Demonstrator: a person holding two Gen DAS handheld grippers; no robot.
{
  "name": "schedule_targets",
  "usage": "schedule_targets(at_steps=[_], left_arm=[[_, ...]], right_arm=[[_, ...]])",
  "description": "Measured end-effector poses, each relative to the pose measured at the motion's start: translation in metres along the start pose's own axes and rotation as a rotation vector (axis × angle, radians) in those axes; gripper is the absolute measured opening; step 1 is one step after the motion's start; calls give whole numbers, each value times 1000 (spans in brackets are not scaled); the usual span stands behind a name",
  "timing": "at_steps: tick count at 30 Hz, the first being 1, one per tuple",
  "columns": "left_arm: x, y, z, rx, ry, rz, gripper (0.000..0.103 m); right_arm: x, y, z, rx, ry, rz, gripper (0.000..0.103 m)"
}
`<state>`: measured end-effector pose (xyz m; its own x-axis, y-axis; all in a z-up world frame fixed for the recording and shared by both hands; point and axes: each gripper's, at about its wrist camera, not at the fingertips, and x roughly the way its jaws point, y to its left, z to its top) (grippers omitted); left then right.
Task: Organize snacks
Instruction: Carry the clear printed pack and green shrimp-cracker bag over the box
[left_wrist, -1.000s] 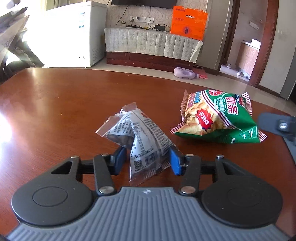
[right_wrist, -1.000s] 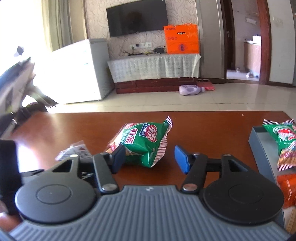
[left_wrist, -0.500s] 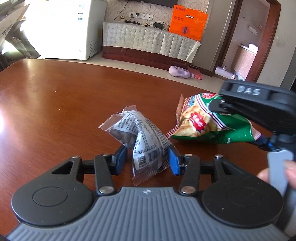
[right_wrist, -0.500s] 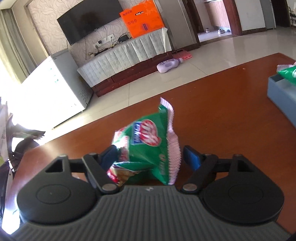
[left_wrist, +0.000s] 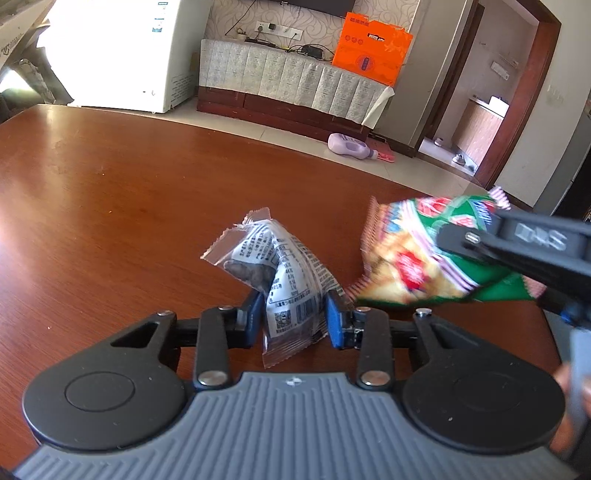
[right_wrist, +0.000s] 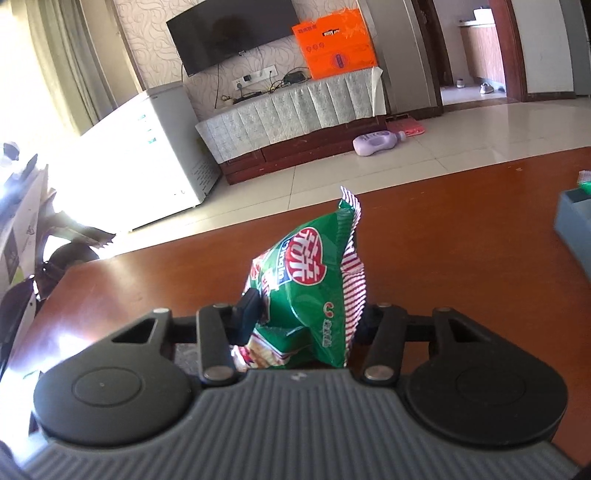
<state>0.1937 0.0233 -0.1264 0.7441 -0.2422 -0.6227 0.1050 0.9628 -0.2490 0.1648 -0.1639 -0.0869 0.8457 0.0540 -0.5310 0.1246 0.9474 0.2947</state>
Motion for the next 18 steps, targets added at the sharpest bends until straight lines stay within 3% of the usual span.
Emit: schedule_targets(at_steps=[10,18], left_arm=[[-12,-21,-16,74,-9,12,40],[-31,-53,-41,108,15,5,39]], right_arm=[[-69,-35,-17,-95,3,-62,51],[-118,-35,-25,-199,-36,-108,51]])
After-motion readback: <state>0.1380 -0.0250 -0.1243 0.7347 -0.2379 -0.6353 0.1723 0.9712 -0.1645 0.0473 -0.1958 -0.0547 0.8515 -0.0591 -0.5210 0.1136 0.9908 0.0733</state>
